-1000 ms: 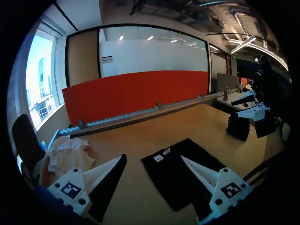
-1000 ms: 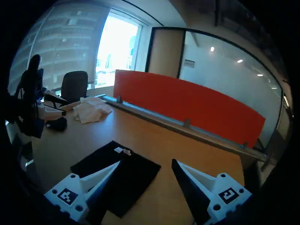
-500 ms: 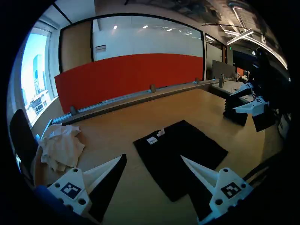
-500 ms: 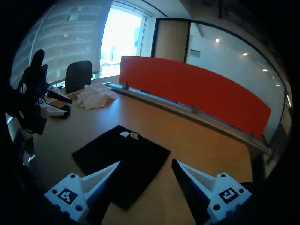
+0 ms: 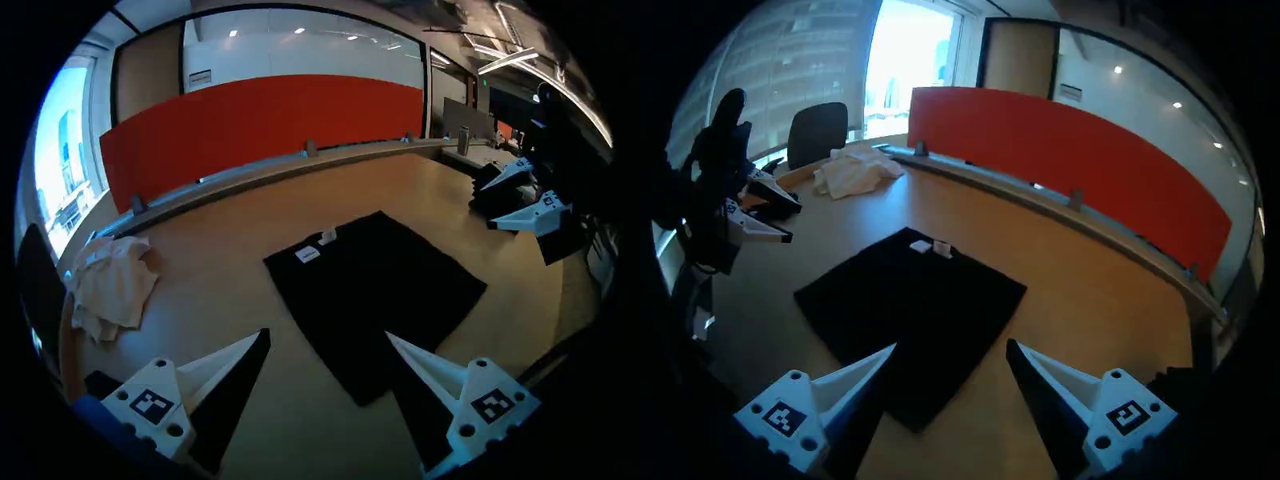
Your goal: Fold towel
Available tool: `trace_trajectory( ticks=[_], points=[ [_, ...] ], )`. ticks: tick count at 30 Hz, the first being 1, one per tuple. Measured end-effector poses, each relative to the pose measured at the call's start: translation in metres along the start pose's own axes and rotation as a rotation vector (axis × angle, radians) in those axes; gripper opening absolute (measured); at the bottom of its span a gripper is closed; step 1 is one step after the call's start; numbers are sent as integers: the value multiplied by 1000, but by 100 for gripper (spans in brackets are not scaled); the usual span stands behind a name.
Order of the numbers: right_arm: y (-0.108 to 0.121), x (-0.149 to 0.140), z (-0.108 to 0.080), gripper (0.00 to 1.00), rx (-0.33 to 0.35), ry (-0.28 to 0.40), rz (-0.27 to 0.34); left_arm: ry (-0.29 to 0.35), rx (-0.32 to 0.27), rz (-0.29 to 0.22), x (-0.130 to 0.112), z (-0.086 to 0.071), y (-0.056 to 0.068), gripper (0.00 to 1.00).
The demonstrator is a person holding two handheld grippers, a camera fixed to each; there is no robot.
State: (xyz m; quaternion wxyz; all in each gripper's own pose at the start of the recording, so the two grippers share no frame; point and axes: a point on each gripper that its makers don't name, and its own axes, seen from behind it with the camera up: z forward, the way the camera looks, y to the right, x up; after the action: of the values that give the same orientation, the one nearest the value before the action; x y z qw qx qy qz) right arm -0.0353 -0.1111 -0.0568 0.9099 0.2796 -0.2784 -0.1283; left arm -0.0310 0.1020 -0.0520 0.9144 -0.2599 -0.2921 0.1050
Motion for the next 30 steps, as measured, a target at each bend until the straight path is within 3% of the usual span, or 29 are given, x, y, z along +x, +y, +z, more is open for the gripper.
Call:
trace_trajectory(
  ticks=[17, 30],
  points=[
    [-25, -61, 19, 96, 72, -119, -32, -151, -77, 36, -67, 28, 20, 96],
    [-36, -99, 24, 96, 105, -209, -38, -248, -136, 47, -100, 37, 39, 95]
  ],
)
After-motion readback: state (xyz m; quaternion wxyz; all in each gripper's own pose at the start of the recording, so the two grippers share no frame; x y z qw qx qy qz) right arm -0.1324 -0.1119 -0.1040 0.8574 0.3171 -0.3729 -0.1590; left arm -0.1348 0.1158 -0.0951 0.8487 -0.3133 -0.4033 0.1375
